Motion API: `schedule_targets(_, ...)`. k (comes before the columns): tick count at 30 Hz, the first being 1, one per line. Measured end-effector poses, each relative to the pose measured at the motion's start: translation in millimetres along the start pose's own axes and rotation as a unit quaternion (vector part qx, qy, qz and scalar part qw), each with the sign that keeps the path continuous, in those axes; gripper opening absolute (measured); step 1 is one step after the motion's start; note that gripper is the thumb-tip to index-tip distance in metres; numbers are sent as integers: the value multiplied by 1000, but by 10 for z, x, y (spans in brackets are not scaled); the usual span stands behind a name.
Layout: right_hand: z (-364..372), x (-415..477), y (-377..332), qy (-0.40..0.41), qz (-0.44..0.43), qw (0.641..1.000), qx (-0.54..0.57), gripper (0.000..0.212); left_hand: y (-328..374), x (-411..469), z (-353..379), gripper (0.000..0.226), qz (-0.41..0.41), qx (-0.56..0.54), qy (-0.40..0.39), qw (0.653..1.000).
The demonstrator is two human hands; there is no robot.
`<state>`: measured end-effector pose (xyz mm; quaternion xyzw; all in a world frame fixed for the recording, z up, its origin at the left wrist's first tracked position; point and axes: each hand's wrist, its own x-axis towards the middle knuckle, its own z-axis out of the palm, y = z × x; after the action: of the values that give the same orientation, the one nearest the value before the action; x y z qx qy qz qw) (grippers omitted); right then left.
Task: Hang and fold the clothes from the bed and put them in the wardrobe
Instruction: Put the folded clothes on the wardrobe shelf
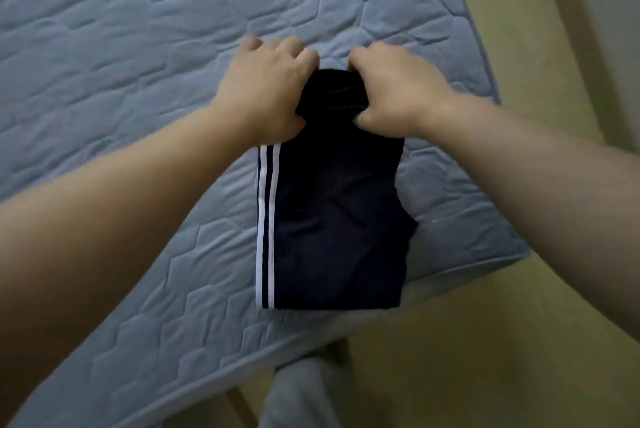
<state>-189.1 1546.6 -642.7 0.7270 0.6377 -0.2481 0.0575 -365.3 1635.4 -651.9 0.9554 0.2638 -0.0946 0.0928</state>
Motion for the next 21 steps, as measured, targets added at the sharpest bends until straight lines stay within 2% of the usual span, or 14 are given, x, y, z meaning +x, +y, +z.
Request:
schedule_targets(2, 184, -637, -252, 56, -29, 998, -11, 46, 263, -627, 81, 48, 12, 0, 63, 998)
schedule_targets(4, 443, -1206, -489, 76, -35, 996, -31, 46, 560, -1213, 266, 41, 28, 4, 96, 995)
schedule_targets(10, 1489, -2215, -889, -9, -12, 999, -33, 31, 1284, -2366, 1107, 24, 72, -13, 44, 996)
schedule_targets(14, 2099, -2411, -1004, -20, -18, 999, -29, 23, 1471, -2671, 1563, 24, 60, -1, -8, 998)
schedule_targets(16, 2337, -2420, -1035, -35, 4, 998, -43, 30, 1506, -2744, 1733, 31, 47, 14, -23, 999)
schedule_targets(19, 2652, -2397, -1034, -108, 37, 992, -58, 61, 1557, -2755, 1965, 39, 26, 52, -46, 997)
schedule_targets(21, 2828, -2350, -1010, -140, 37, 986, -79, 73, 1597, -2682, 2044, 42, 4, 69, -59, 996)
